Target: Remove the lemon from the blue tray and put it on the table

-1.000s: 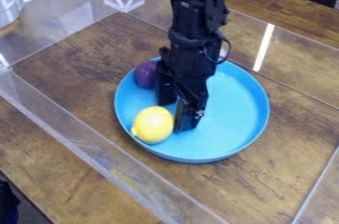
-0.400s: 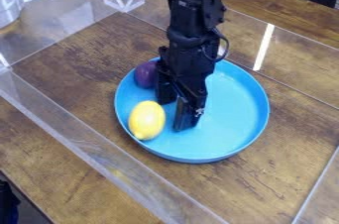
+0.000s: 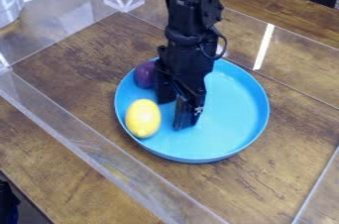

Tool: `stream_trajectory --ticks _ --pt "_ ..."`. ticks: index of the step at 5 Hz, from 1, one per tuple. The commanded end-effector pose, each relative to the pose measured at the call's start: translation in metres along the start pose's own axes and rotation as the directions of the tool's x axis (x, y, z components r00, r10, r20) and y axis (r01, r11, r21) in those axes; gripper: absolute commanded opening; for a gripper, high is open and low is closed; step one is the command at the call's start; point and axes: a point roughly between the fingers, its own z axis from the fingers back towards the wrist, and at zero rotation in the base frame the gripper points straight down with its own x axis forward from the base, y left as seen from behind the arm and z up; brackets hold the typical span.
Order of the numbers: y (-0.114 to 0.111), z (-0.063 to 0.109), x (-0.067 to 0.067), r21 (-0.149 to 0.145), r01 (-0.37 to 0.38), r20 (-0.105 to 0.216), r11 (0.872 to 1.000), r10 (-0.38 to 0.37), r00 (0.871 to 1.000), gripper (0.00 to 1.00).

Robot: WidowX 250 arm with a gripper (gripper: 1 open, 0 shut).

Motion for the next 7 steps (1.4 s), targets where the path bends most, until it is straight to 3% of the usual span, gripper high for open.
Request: stream_trajectory --ticks 1,7 --pt "0.001 -0.014 -0.004 -0.010 0.005 -0.032 1.000 -0.005 0.999 1.00" --pt "-0.017 -0.014 0.008 0.004 0.061 -0.049 0.998 -0.061 0.997 1.00"
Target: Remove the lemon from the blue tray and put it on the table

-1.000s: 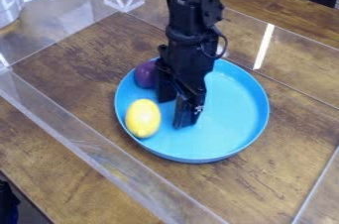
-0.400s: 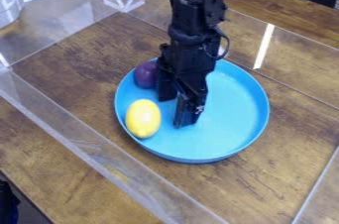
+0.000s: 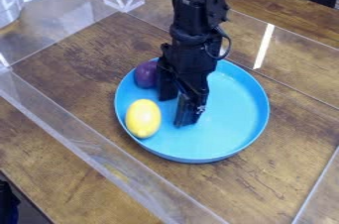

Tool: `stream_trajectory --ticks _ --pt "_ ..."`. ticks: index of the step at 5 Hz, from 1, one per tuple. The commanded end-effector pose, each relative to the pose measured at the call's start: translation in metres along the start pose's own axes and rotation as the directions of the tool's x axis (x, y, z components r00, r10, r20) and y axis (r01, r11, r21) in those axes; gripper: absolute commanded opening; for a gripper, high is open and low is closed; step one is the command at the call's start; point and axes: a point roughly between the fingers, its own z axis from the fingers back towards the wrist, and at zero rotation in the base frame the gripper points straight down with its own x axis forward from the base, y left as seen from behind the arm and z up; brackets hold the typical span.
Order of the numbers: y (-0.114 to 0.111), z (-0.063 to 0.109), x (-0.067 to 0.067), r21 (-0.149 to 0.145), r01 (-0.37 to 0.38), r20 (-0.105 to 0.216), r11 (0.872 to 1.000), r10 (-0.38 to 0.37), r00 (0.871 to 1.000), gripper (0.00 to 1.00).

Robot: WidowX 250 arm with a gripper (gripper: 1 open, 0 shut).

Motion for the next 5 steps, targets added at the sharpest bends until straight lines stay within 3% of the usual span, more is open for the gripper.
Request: stream_trajectory --ticks 1,5 --pt "-0.016 -0.013 0.002 -0.016 0.041 -0.036 0.999 -0.041 0.999 1.00" --pt "-0.029 -0.013 0.010 -0.012 0.072 -0.045 0.997 -0.072 0.996 1.00"
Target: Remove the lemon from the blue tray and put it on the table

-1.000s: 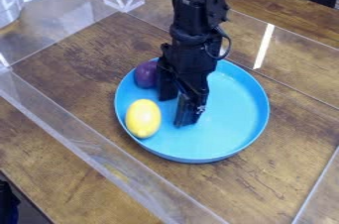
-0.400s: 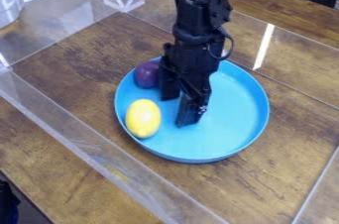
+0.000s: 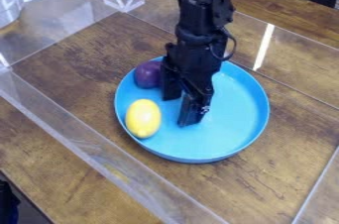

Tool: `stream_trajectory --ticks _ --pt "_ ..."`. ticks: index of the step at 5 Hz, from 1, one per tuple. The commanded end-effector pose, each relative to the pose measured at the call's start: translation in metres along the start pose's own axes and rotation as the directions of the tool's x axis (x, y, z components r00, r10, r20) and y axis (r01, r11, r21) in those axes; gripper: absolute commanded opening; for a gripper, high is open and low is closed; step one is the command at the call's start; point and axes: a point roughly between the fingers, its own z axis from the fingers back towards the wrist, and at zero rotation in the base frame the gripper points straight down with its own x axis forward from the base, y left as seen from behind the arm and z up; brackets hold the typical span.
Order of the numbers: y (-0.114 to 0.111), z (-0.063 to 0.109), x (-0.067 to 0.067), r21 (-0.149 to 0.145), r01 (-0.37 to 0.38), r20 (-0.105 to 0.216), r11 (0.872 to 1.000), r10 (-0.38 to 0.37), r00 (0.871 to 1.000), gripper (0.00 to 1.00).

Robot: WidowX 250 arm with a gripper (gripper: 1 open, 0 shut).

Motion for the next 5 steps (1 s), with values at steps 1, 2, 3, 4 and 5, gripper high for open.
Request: stream_trajectory --ticks 1,2,3,4,5 --pt "-0.015 -0.014 0.002 -0.017 0.030 -0.042 0.999 -0.031 0.999 1.00" --pt "-0.019 -0.014 0.004 -0.017 0.036 -0.048 0.999 -0.037 0.998 1.00" --pt "-0.022 -0.014 0.006 -0.019 0.041 -0.054 0.999 -0.042 0.998 1.00" --pt "-0.025 -0.014 0.007 -0.020 0.045 -0.058 0.999 -0.046 0.997 1.00" --pt "-0.028 -0.014 0.009 -0.020 0.049 -0.063 0.999 -0.050 0.997 1.00"
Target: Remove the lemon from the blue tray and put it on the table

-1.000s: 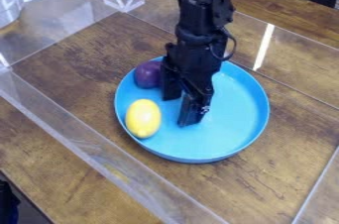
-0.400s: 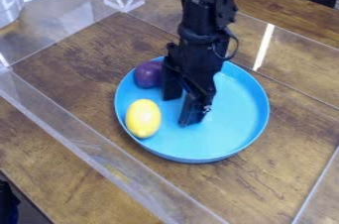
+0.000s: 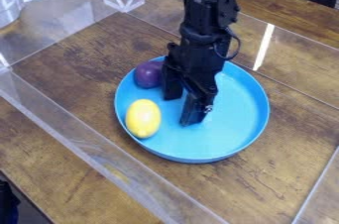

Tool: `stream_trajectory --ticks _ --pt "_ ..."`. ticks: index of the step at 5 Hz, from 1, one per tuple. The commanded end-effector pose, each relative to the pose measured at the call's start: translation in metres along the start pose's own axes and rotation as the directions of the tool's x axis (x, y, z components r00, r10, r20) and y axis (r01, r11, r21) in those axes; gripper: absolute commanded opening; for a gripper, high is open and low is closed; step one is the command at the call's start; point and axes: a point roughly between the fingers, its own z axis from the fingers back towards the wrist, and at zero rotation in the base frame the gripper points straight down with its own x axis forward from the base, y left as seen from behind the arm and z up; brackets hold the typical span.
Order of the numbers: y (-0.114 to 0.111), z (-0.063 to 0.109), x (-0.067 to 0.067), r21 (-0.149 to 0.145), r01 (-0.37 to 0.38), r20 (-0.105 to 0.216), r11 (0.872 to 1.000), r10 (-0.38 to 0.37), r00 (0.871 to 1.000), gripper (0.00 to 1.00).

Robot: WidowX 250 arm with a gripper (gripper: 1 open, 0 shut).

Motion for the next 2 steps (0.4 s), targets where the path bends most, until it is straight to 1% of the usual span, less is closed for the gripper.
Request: stream_trajectory --ticks 1,2 --pt "-0.0186 -0.0151 0.0028 -0.015 0.033 -0.044 0.999 -0.034 0.998 1.00" --pt "-0.0221 -0.0157 0.0046 -0.014 0.035 -0.049 0.999 -0.036 0.998 1.00"
